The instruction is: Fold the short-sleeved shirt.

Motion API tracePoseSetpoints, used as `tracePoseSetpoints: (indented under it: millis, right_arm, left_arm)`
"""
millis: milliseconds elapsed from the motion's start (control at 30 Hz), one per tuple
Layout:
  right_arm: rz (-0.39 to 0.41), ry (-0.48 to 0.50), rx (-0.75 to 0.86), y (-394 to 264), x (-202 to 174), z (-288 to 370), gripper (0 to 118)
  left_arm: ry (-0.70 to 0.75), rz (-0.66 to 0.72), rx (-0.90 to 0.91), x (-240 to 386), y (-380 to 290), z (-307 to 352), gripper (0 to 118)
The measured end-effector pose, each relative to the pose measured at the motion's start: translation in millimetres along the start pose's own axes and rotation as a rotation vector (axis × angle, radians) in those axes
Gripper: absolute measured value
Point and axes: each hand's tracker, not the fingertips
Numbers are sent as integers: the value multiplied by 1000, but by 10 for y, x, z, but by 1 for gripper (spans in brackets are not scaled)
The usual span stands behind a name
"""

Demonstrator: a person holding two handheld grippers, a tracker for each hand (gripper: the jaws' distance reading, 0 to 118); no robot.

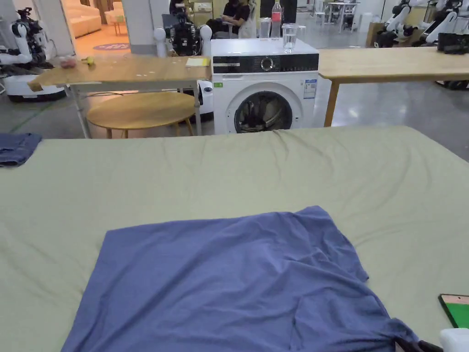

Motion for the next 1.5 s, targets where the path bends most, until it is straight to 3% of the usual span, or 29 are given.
tracePoseSetpoints:
  millis: [133, 233, 333, 567, 600, 633, 667, 700, 733, 800, 900, 967, 1000, 1033, 1067, 1100, 1133, 1200, 1300, 1500]
  right_arm:
    - [70, -24, 16, 372, -106, 155, 2]
    - [54, -31, 27, 729, -102, -15, 2]
    - [32, -27, 2, 1019, -104, -456, 2]
    - [29, -65, -111, 1201, -140, -1601, 5]
    - [29, -73, -116, 1178, -129, -1640, 14]
    - [33, -73, -119, 1152, -114, -1647, 37]
    - [29, -72, -110, 1131, -89, -1600, 79]
    - [19, -50, -105, 1120, -68, -1527, 104]
    - [24, -44, -100, 1105, -65, -1434, 110]
    - [54, -53, -4, 1055, -144, -1103, 110]
    - [37, -28, 87, 868, -325, -589, 106]
    - [4, -4, 112, 707, -455, -350, 103]
    - [-10, -2, 120, 631, -500, -277, 96]
    - [-21, -5, 130, 547, -548, -210, 74]
    - [-26, -14, 136, 474, -588, -175, 32]
    - [-29, -22, 142, 402, -647, -180, 3]
    - [-26, -26, 162, 332, -672, -149, 0]
    - [-2, 11, 139, 298, -692, -144, 0]
    - [39, -25, 128, 292, -729, -132, 0]
    - [23, -35, 111, 335, -601, -189, 0]
  left_arm:
    - [31, -98, 41, 152, 398, 223, 0]
    - [0, -86, 48, 223, 796, 194, 0]
    - [-6, -65, 5, 199, 1161, -233, 0]
    - [12, 137, -184, 79, 1631, -1358, 0]
    - [6, 146, -186, 79, 1629, -1386, 0]
    - [3, 157, -175, 101, 1572, -1363, 12]
    - [6, 179, -145, 119, 1527, -1283, 46]
    - [17, 196, -99, 134, 1478, -1182, 77]
    - [9, 199, -57, 148, 1433, -1045, 98]
    - [9, 176, 62, 277, 1279, -669, 101]
    - [2, 21, 275, 582, 901, -84, 101]
    - [44, 1, 272, 751, 634, 67, 101]
    - [51, 0, 260, 800, 519, 97, 101]
    - [50, -1, 256, 708, 445, 59, 95]
    - [54, 1, 249, 725, 357, 78, 61]
    - [63, 10, 212, 729, 290, 62, 21]
    - [72, 16, 163, 722, 223, 30, 0]
    - [13, 53, 140, 571, 193, -60, 0]
    - [54, 44, 117, 451, 234, -193, 0]
    - [78, 64, 145, 268, 566, -553, 0]
